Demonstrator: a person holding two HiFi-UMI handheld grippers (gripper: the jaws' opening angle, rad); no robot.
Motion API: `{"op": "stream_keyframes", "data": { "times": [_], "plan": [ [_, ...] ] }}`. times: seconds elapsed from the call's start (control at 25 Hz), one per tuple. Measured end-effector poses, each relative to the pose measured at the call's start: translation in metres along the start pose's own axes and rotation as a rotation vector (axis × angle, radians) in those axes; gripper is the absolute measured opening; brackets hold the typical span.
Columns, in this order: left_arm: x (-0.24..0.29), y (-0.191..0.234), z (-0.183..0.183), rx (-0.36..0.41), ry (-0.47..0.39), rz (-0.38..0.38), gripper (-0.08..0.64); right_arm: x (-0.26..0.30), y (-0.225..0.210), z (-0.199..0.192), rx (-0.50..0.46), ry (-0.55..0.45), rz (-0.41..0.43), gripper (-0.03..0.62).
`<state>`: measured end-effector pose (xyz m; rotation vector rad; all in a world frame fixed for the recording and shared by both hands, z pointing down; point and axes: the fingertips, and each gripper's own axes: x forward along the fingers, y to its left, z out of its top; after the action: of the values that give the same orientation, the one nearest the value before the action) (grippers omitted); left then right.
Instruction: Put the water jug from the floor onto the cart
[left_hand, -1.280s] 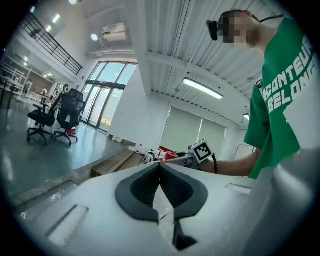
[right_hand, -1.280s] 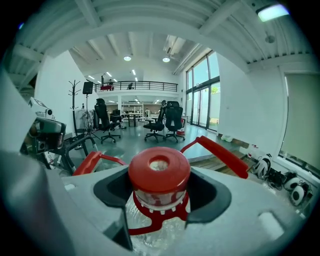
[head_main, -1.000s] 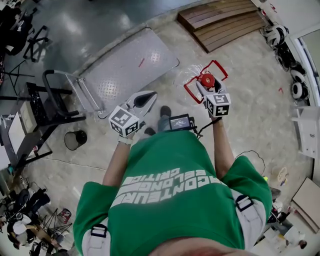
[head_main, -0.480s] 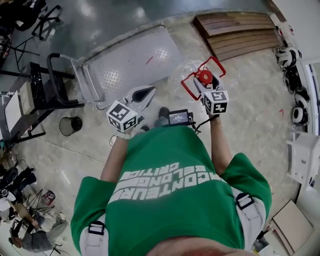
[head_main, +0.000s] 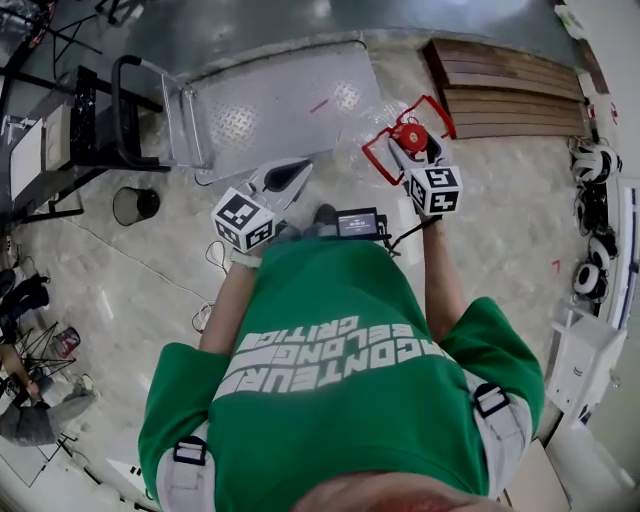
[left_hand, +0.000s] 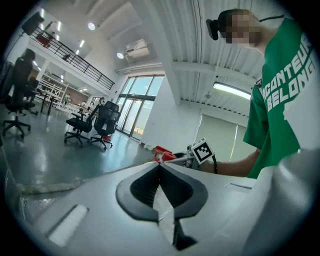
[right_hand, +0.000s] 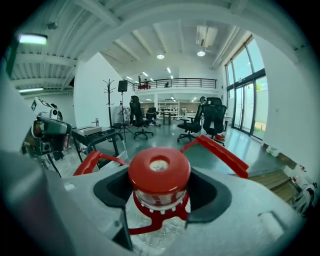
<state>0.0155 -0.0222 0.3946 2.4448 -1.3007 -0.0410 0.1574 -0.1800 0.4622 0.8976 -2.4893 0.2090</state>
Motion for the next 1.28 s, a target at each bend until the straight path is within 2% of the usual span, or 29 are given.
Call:
{"op": "stream_keyframes", "data": {
  "times": [0.16,0.4,1.0,1.28],
  "plan": [
    [-0.009,0.006,-0.005,-0.034,-0.007,0.051,0.011,0.014,0.008,0.003,-0.023,0.012,0.050,0.302],
    [-0.021,0.029,-0.009,-0.074,-0.024,0.091,0.012,0.036,0.020,0.001,-0.030,0.047,0.080,0.302],
    [-0.010,0.111,0.022,-0.081,-0.036,0.069,0.011,0.096,0.016,0.025,-0.041,0.097,0.040,0.302],
    [-0.010,0.164,0.042,-0.098,-0.053,0.073,0.012,0.146,0.029,0.047,-0.054,0.123,0.070,0.302]
  ]
}}
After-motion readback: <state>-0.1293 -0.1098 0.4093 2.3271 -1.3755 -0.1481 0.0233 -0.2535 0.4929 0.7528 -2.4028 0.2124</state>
